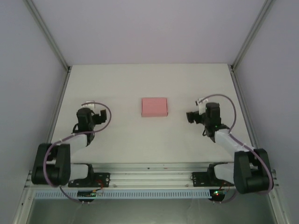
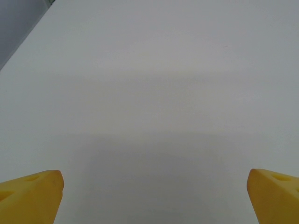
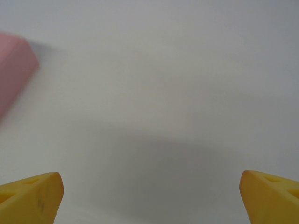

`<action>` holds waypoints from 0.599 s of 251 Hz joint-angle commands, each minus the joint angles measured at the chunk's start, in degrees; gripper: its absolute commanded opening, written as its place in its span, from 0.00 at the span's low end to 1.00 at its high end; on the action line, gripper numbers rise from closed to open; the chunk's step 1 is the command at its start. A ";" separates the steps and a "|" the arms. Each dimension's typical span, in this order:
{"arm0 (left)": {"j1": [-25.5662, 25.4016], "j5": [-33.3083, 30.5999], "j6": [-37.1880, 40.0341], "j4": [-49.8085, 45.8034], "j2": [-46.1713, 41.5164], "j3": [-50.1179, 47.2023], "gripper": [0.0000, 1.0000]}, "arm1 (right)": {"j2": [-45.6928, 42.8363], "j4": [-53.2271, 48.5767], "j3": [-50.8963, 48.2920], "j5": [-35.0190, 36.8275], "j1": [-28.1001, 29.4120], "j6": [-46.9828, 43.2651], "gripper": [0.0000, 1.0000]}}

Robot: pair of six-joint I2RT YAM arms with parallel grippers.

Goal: Assemble paper box

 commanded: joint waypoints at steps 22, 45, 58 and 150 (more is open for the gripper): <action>2.95 5.74 3.07 31.33 13.28 -3.84 1.00 | 14.37 34.46 -5.50 -6.24 -5.83 6.74 0.99; 5.09 10.31 2.15 22.25 10.52 -1.55 1.00 | 19.60 40.38 -4.87 -12.70 -10.47 11.64 0.99; 5.62 10.93 1.72 25.78 13.05 -1.02 1.00 | 17.14 32.63 -3.42 -12.85 -11.16 7.84 0.99; 5.43 10.02 1.63 19.58 12.14 1.12 1.00 | 18.34 34.53 -3.34 -9.05 -8.99 10.37 0.99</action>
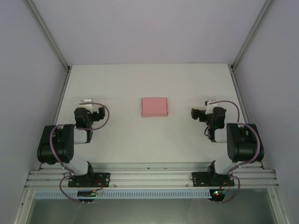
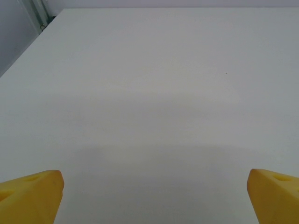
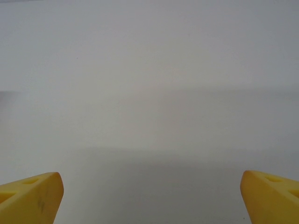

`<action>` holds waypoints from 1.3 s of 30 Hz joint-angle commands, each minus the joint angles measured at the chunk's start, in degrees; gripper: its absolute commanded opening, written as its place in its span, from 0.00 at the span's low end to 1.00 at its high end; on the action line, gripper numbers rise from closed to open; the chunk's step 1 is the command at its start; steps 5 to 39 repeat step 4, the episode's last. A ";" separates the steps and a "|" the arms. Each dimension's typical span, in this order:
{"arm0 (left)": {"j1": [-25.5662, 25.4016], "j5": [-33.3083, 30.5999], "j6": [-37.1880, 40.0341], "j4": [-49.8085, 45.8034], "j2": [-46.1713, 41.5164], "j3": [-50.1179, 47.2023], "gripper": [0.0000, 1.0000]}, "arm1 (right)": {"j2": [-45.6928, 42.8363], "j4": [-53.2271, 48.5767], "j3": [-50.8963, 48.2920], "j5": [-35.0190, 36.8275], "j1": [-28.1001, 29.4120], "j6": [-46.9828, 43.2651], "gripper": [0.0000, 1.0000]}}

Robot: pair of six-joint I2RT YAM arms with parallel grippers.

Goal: Assemble paper box

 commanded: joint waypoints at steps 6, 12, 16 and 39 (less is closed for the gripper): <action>0.00 1.14 -0.16 0.72 -0.35 0.91 1.00 | -0.15 1.70 0.70 -0.70 0.10 1.17 0.99; 0.00 1.14 -0.16 0.72 -0.35 0.91 1.00 | -0.15 1.70 0.70 -0.70 0.10 1.17 0.99; 0.00 1.14 -0.16 0.72 -0.35 0.91 1.00 | -0.15 1.70 0.70 -0.70 0.10 1.17 0.99; 0.00 1.14 -0.16 0.72 -0.35 0.91 1.00 | -0.15 1.70 0.70 -0.70 0.10 1.17 0.99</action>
